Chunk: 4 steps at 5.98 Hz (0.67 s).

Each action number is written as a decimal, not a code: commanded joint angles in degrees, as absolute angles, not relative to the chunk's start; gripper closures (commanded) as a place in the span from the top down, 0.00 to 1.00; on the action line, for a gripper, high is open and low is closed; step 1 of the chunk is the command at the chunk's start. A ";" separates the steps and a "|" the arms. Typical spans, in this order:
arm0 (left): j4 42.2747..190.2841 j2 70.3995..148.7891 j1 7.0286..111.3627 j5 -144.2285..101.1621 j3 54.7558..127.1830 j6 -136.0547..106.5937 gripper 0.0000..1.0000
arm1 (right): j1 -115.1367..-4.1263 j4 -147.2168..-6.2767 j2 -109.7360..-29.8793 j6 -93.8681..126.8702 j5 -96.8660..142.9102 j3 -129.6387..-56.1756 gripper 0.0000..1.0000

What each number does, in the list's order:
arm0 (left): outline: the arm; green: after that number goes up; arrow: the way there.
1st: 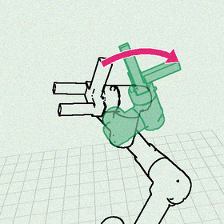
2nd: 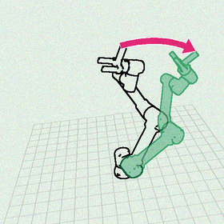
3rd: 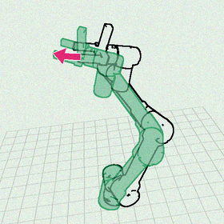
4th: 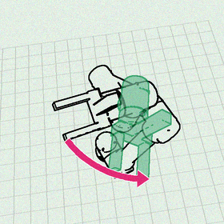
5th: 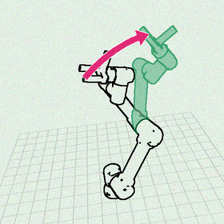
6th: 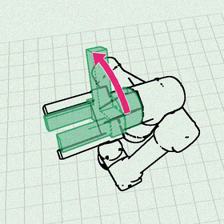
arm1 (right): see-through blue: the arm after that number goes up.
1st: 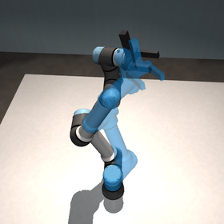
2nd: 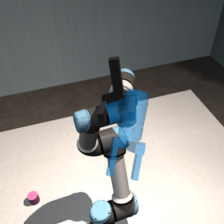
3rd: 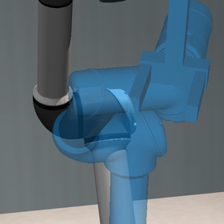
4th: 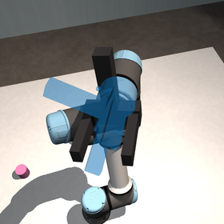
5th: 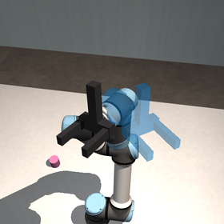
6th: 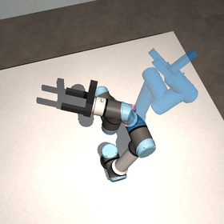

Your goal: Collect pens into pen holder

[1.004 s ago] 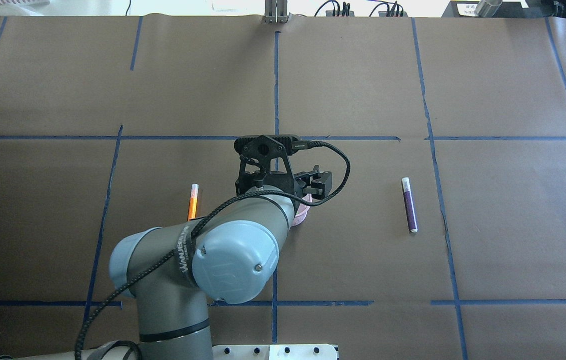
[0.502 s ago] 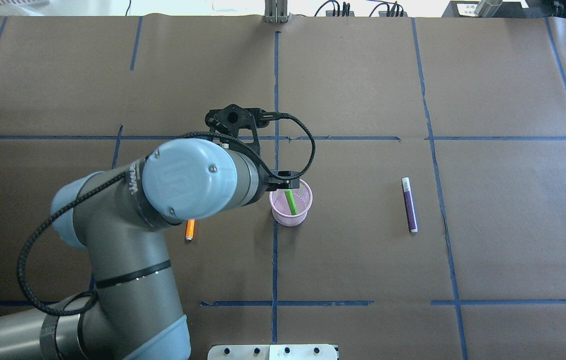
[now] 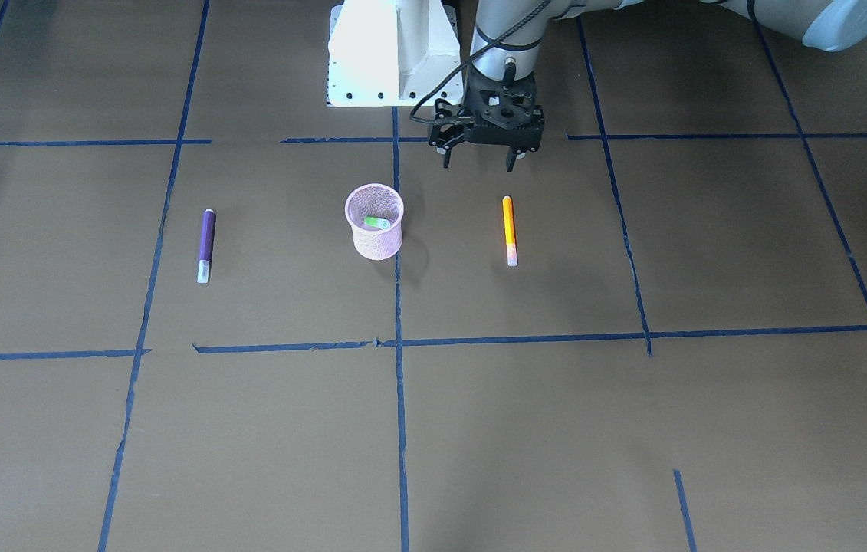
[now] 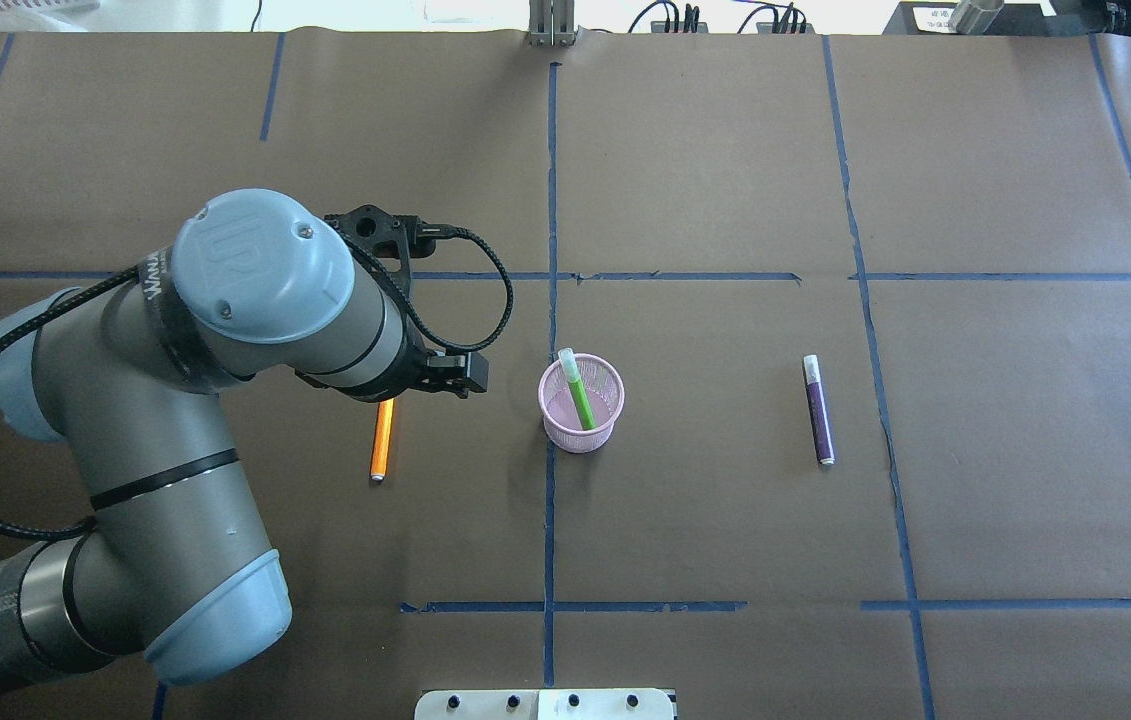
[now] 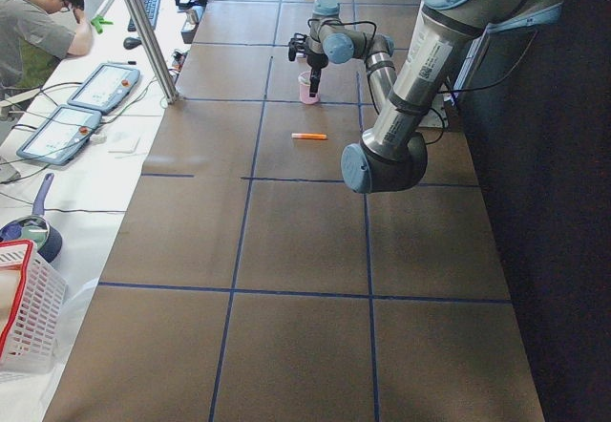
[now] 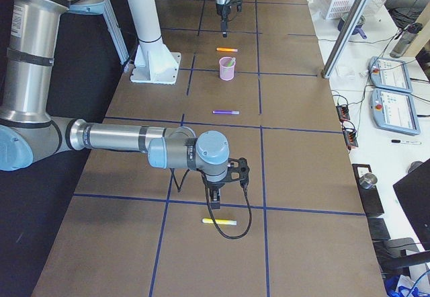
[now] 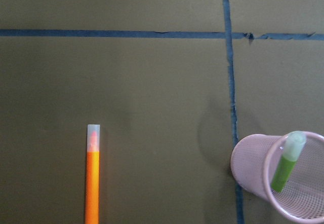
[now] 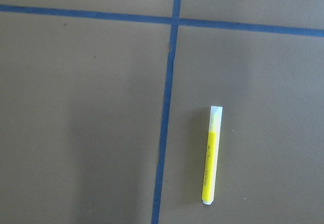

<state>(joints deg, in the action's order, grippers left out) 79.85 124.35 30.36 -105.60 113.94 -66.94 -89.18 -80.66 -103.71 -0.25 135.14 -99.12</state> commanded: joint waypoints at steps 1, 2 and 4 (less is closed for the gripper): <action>79.80 123.57 30.76 -106.00 114.35 -65.92 0.99 | -84.84 -60.40 -102.93 10.05 133.86 -86.46 1.00; 79.80 123.49 30.76 -106.00 114.35 -65.92 0.99 | -82.47 -55.86 -101.35 12.11 131.68 -82.05 0.99; 79.80 123.49 30.76 -106.00 114.35 -66.00 0.99 | -80.25 -55.28 -97.13 12.04 131.31 -75.79 0.96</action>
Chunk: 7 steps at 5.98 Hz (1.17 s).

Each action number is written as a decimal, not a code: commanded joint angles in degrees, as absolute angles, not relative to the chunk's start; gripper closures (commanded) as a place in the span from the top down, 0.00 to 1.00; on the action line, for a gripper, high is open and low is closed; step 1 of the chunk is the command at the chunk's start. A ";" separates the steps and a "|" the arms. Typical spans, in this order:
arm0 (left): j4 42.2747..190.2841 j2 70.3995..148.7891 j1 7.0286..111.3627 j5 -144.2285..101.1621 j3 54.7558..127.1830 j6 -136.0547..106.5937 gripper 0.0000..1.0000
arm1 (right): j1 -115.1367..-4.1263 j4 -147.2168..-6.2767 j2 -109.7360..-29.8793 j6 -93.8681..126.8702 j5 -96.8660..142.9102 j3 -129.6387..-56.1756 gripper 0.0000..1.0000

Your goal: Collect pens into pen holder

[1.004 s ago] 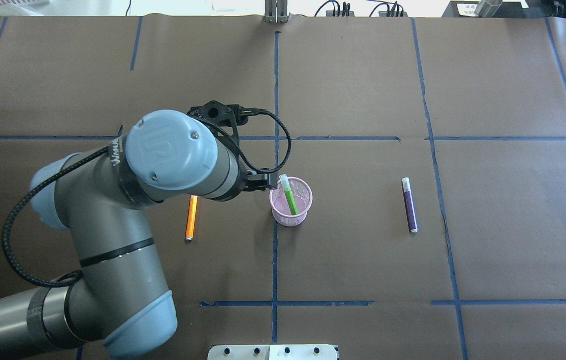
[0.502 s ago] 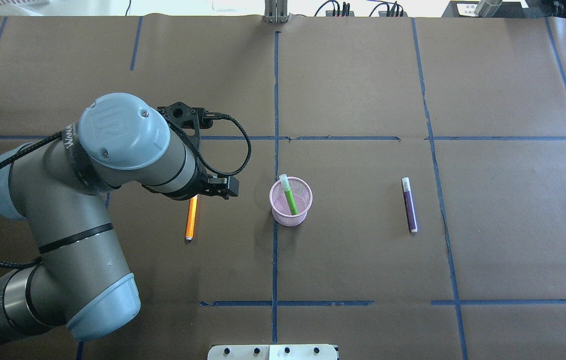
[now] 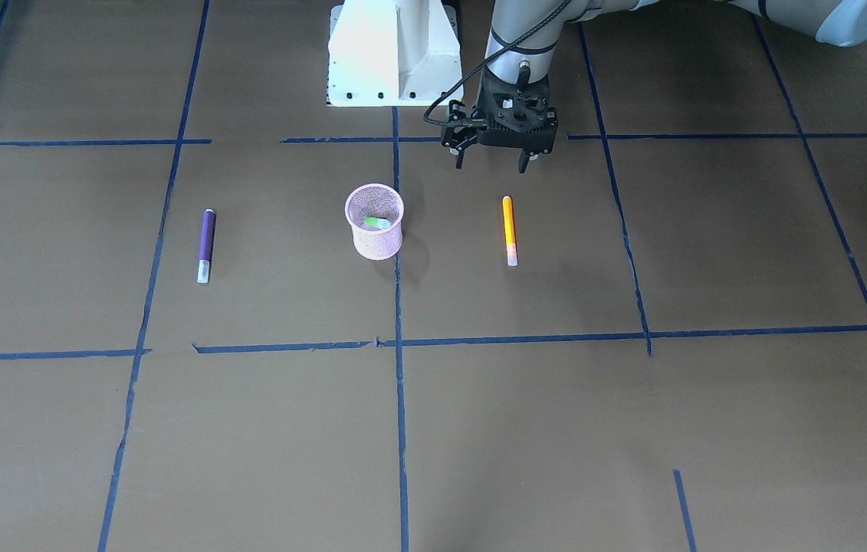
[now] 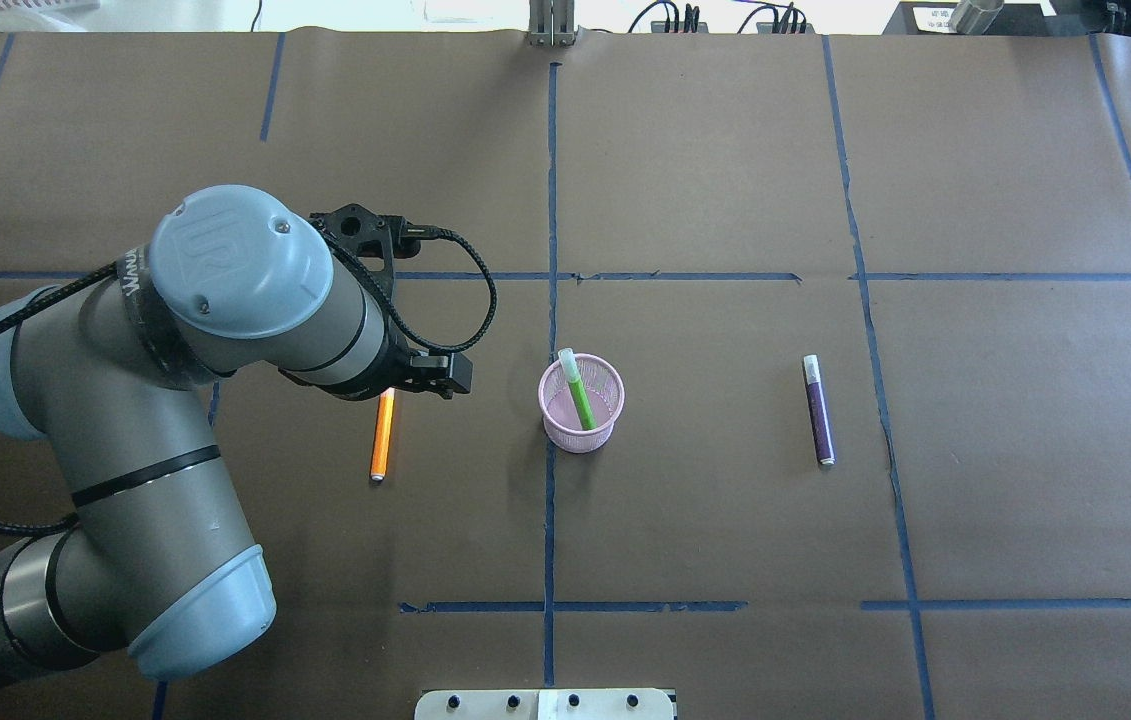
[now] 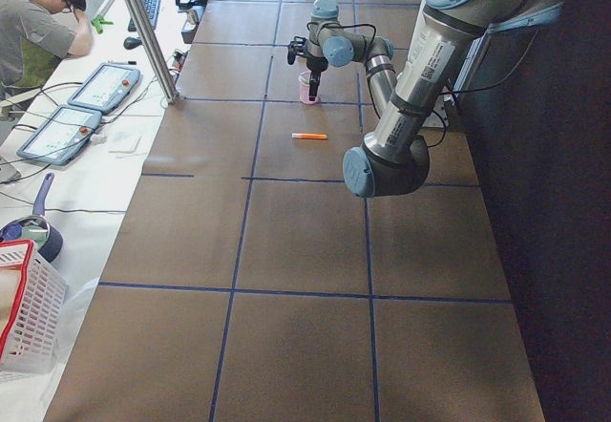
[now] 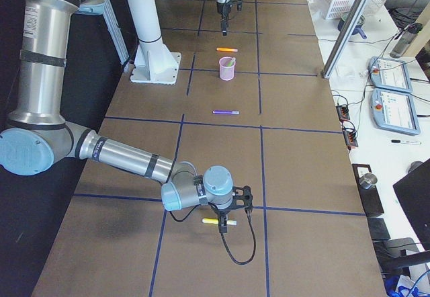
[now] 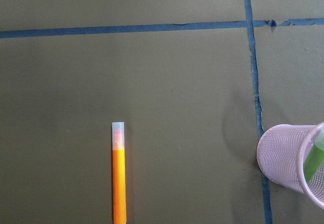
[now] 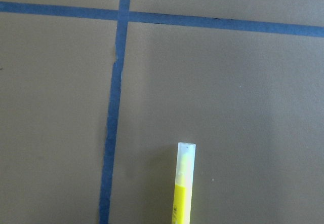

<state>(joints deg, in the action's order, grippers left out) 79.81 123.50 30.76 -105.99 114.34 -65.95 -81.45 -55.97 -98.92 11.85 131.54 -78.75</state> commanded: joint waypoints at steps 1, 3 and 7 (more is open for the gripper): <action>79.89 123.14 30.59 -105.91 114.17 -65.92 0.99 | -79.03 -55.37 -96.08 12.04 131.05 -74.11 0.94; 79.98 122.79 30.50 -105.91 114.26 -66.00 0.99 | -77.26 -55.37 -95.45 11.95 130.87 -73.48 0.86; 80.07 122.70 30.50 -105.91 114.26 -66.00 0.99 | -77.08 -55.28 -95.19 11.43 130.26 -71.02 0.67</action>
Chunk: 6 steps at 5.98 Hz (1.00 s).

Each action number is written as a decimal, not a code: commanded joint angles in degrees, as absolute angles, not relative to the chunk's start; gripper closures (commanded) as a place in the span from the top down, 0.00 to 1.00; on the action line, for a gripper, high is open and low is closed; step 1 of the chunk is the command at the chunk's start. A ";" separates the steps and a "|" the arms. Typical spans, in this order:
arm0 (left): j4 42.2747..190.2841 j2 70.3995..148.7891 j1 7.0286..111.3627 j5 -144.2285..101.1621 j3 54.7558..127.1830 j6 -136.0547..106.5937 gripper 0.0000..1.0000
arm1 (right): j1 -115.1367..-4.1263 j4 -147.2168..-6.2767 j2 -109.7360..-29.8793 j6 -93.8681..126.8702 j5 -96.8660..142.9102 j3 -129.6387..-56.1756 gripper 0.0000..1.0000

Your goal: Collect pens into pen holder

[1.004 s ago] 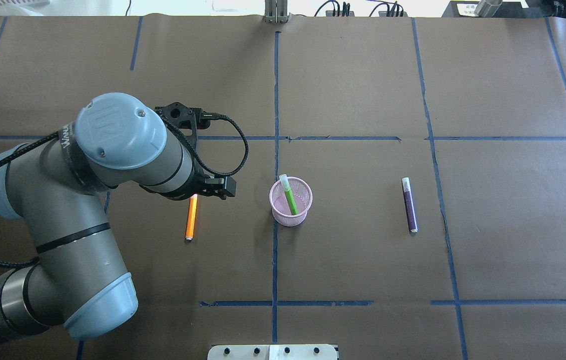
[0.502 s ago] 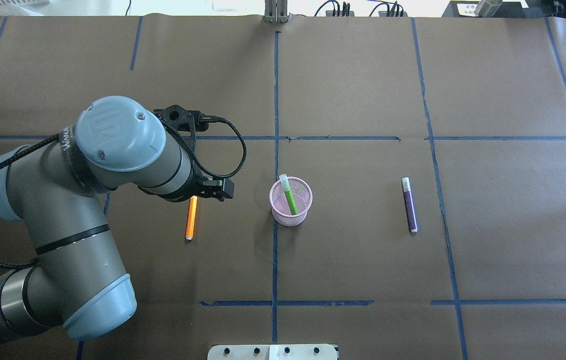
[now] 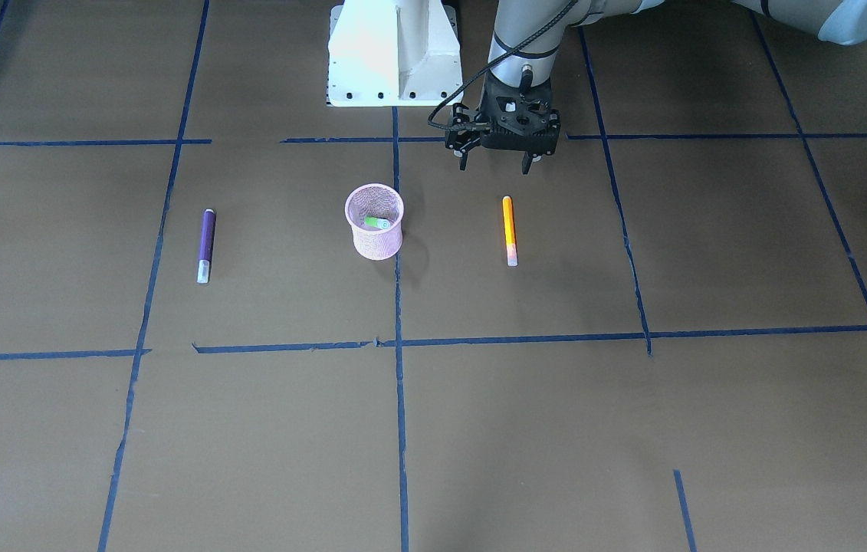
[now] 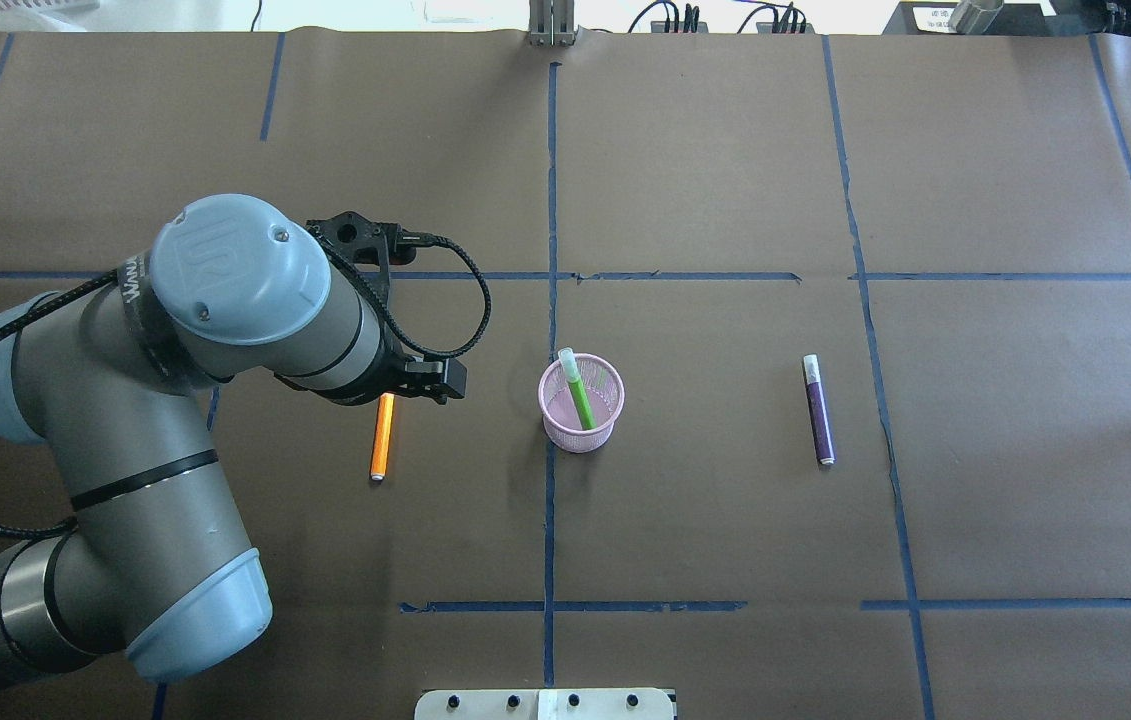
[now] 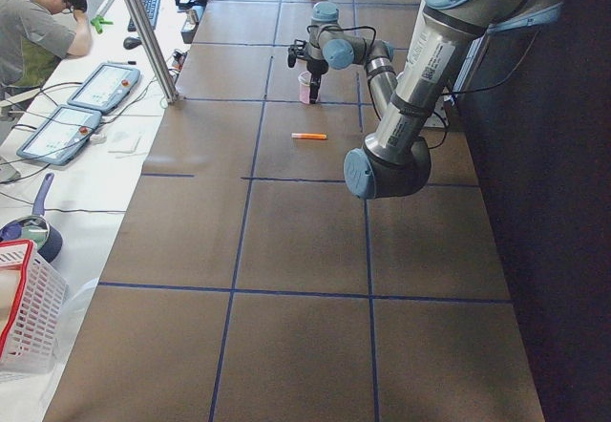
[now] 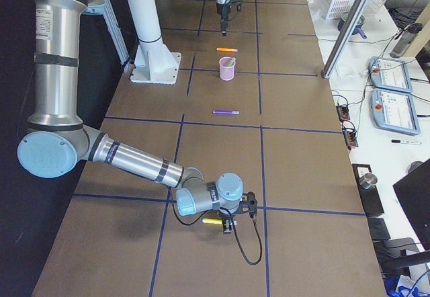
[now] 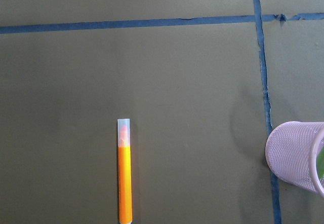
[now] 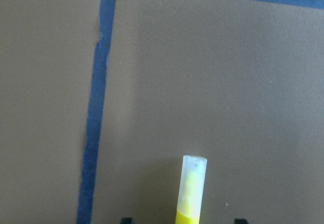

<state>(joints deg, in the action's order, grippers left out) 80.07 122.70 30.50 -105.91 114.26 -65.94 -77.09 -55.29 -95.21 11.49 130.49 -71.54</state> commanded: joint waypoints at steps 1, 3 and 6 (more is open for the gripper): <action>80.07 122.70 30.50 -105.91 114.26 -66.01 0.99 | -77.08 -55.28 -95.19 11.43 129.99 -70.75 0.67; 80.07 122.70 30.50 -105.91 114.26 -66.00 0.99 | -76.99 -55.37 -95.19 11.51 128.59 -70.49 0.55; 80.07 122.70 30.50 -105.91 114.43 -66.01 0.99 | -76.73 -55.37 -95.19 11.43 128.58 -70.40 0.48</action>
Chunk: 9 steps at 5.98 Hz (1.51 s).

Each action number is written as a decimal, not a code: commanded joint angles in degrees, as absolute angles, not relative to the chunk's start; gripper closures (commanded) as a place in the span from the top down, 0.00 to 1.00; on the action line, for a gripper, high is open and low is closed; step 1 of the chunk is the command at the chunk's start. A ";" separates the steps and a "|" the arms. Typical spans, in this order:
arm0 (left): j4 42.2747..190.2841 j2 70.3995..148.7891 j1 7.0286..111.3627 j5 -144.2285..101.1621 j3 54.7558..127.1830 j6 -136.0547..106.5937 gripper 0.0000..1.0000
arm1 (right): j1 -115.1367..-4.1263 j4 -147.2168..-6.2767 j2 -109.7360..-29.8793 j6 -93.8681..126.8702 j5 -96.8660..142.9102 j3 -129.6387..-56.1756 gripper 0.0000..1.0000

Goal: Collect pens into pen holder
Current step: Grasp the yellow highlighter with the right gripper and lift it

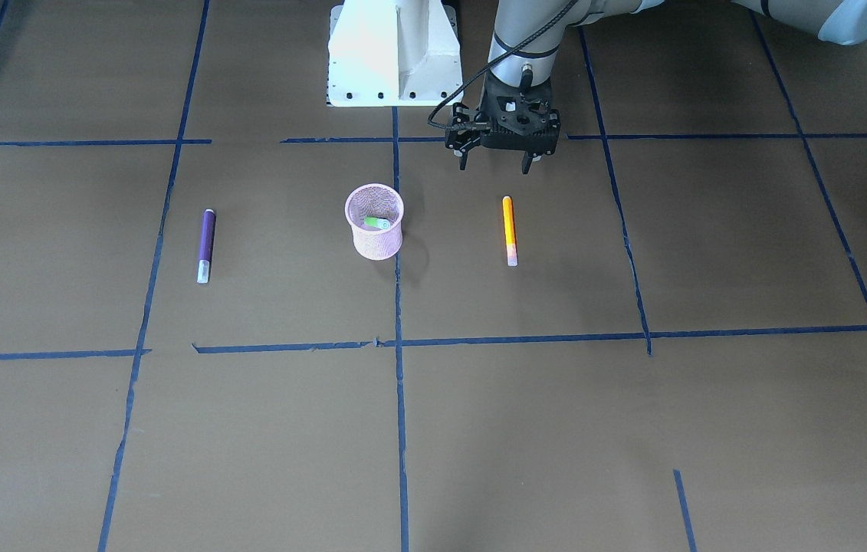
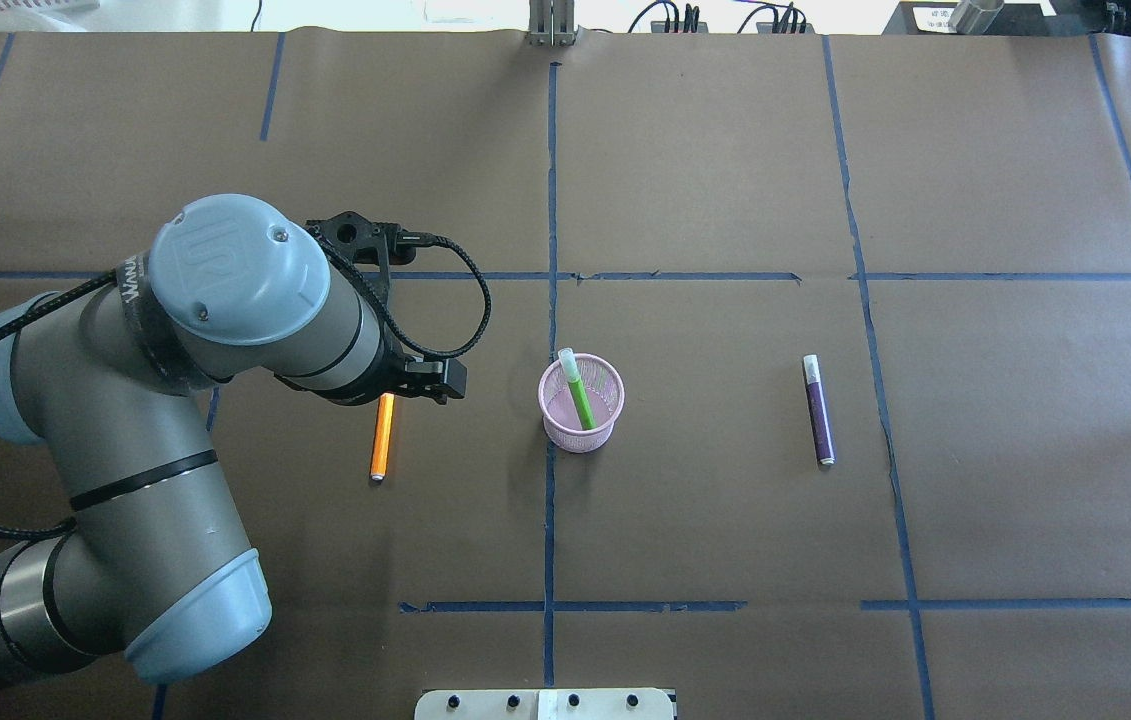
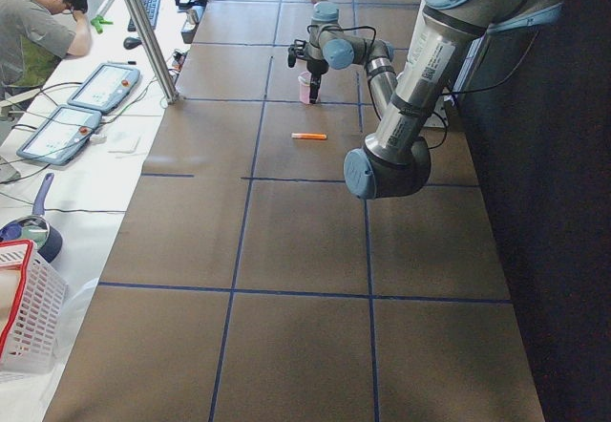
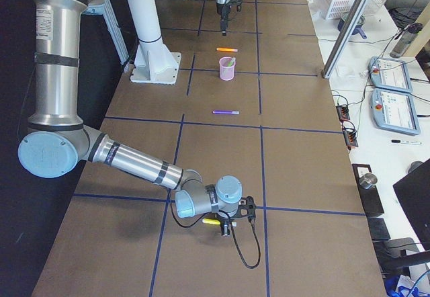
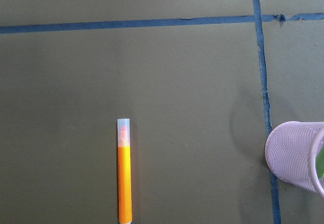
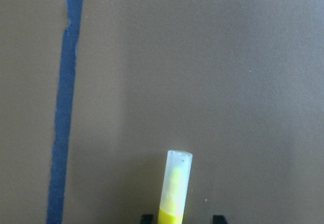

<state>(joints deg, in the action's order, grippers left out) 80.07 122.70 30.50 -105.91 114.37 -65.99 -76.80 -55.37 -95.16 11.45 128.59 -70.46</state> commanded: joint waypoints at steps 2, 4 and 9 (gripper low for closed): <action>80.07 122.70 30.59 -105.91 114.78 -66.09 0.99 | -76.64 -55.46 -95.19 11.60 128.50 -70.31 0.10; 80.07 122.70 30.59 -105.91 114.79 -66.01 1.00 | -76.38 -55.28 -94.84 11.17 128.67 -71.01 0.00; 79.98 122.35 30.76 -105.91 114.79 -65.92 0.99 | -76.55 -51.44 -94.40 12.29 133.40 -90.06 0.00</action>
<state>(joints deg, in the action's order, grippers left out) 80.00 122.53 30.73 -105.83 114.83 -65.96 -76.55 -53.30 -94.33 11.39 131.58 -86.80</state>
